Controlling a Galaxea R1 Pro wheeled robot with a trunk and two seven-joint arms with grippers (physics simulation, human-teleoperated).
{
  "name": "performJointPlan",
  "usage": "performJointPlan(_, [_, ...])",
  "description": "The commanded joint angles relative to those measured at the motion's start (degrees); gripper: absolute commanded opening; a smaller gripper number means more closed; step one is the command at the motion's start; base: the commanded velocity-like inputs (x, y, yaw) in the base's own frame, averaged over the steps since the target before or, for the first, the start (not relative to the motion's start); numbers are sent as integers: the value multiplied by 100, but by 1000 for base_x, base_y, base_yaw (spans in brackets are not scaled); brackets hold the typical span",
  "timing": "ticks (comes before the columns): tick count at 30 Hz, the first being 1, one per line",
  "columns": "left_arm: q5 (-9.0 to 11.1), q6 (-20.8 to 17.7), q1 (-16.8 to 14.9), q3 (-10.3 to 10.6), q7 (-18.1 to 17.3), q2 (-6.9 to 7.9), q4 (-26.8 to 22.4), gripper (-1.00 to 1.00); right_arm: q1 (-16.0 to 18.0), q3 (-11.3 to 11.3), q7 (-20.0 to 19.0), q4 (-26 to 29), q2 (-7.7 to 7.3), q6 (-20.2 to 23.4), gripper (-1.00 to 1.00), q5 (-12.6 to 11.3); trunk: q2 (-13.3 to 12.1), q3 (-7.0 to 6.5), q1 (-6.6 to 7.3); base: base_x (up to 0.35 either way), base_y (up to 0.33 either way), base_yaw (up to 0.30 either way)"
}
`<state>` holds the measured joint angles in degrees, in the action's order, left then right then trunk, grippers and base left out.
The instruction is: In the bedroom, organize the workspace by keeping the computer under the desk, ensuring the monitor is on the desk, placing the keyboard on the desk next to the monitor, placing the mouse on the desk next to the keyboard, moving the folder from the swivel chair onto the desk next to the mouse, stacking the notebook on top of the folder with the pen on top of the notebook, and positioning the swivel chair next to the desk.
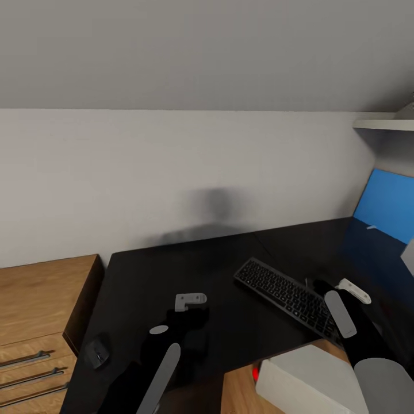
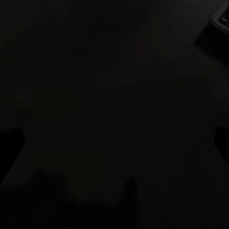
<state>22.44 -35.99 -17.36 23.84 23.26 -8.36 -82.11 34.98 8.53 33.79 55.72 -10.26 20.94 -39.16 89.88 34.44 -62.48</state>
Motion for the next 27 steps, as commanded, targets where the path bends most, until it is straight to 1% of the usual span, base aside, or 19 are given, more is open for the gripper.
performJointPlan(1, [60, -13, -5, 6, 56, 1, -6, 100, 0, 2, 40, -68, -2, 42, 100, -40, 3, 7, 1, -55, 0, 0])
performJointPlan(9, [59, -13, -5, 6, 56, 1, 2, 100, 0, -2, 40, -70, -2, 41, 100, -40, 3, 7, 1, -18, 0, 0])
performJointPlan(14, [59, -13, -5, 6, 56, 1, 7, 100, 0, -7, 42, -70, -2, 41, 100, -40, 3, 7, 1, -157, 0, 0])
performJointPlan(21, [59, -13, -5, 11, 56, -2, 13, 100, 0, -9, 48, -70, -2, 41, 100, -40, 3, 7, 1, -47, 1, 0])
performJointPlan(27, [59, -13, -5, 12, 56, -5, 21, 100, 0, -13, 48, -70, -2, 46, 100, -40, 3, 7, 1, -166, 41, 0])
